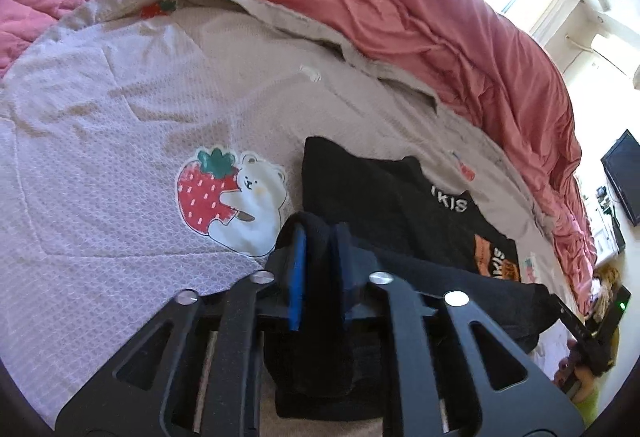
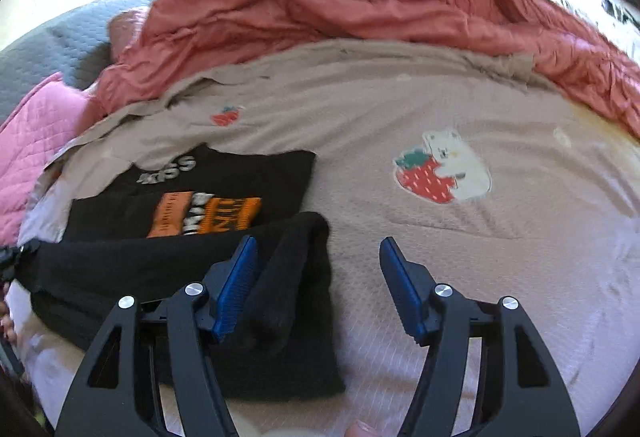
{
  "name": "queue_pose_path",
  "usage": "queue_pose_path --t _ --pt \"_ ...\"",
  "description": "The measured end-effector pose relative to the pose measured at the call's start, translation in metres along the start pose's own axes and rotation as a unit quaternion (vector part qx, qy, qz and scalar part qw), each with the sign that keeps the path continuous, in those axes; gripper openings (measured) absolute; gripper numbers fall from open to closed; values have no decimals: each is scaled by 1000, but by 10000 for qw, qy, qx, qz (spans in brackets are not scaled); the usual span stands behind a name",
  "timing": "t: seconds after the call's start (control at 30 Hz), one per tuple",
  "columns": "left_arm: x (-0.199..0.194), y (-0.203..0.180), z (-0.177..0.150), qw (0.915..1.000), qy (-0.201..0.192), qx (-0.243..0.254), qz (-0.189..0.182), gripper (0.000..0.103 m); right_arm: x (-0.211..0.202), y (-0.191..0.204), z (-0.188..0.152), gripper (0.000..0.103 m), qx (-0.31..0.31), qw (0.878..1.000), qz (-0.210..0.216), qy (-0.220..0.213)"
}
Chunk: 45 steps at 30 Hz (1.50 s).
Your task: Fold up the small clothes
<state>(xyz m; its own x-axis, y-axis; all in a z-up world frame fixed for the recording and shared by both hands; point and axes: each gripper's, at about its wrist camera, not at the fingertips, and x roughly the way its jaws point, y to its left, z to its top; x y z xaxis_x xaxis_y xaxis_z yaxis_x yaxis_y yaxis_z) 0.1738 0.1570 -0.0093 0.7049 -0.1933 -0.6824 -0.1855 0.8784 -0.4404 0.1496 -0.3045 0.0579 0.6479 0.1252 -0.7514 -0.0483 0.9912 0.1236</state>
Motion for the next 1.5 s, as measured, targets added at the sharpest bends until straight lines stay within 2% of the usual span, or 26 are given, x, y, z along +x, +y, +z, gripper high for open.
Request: queue_pose_path --t 0.03,0.17,0.3,0.33,0.43,0.5,0.53,0.63,0.73,0.93,1.0,1.03,1.07,1.1,1.13,1.17,1.2,1.37,1.43,1.5 --pt "-6 -3 0 9997 -140 103 148 35 -8 10 -3 63 -241 9997 30 -84" --pt "-16 -12 1 9974 -435 408 401 35 -24 59 -22 66 -1370 9901 213 -219" --pt "-15 -11 0 9976 -412 395 386 38 -17 100 -40 66 -2281 9732 290 -94" --pt "-15 -11 -1 9977 -402 394 382 42 -14 110 -45 66 -2488 9680 312 -53" --pt "-19 -12 -2 9976 -376 401 413 48 -8 129 -55 70 -2886 9568 356 28" --pt "-25 -16 -3 9977 -375 452 327 57 -4 139 -61 71 -3121 9497 272 31" --pt "-26 -19 -4 9977 -374 499 280 62 -1 142 -62 71 -3204 9470 246 53" --pt "-32 -31 -10 9956 -438 769 290 69 9 153 -67 71 -3503 9365 83 126" --pt "-30 -39 -14 9936 -443 978 345 70 17 161 -74 74 -3762 9263 -144 147" --pt "-25 -37 -15 9940 -392 952 360 70 21 162 -74 74 -3840 9231 -223 54" --pt "-26 -35 -15 9945 -389 912 336 71 23 162 -70 68 -3796 9249 -215 32" --pt "-26 -35 -15 9947 -395 889 336 71 22 162 -65 51 -3737 9275 -109 20" --pt "-26 -34 -15 9950 -398 858 336 71 21 163 -61 42 -3676 9300 19 20" --pt "-26 -33 -15 9952 -398 836 328 71 20 164 -59 29 -3641 9313 61 5" --pt "-27 -33 -15 9954 -401 809 310 71 19 166 -53 19 -3596 9330 86 -55" --pt "-27 -32 -14 9956 -405 794 298 71 18 168 -47 14 -3574 9338 103 -108" --pt "-28 -32 -15 9956 -415 783 288 71 18 171 -39 2 -3557 9343 42 -215" --pt "-28 -31 -14 9958 -422 763 261 71 28 173 0 0 -3317 9427 -82 -341" --pt "-28 -31 -14 9959 -416 756 276 71 26 168 12 0 -3128 9494 148 -254" --pt "-27 -28 -13 9965 -371 706 250 71 21 164 12 2 -3077 9506 362 -188"
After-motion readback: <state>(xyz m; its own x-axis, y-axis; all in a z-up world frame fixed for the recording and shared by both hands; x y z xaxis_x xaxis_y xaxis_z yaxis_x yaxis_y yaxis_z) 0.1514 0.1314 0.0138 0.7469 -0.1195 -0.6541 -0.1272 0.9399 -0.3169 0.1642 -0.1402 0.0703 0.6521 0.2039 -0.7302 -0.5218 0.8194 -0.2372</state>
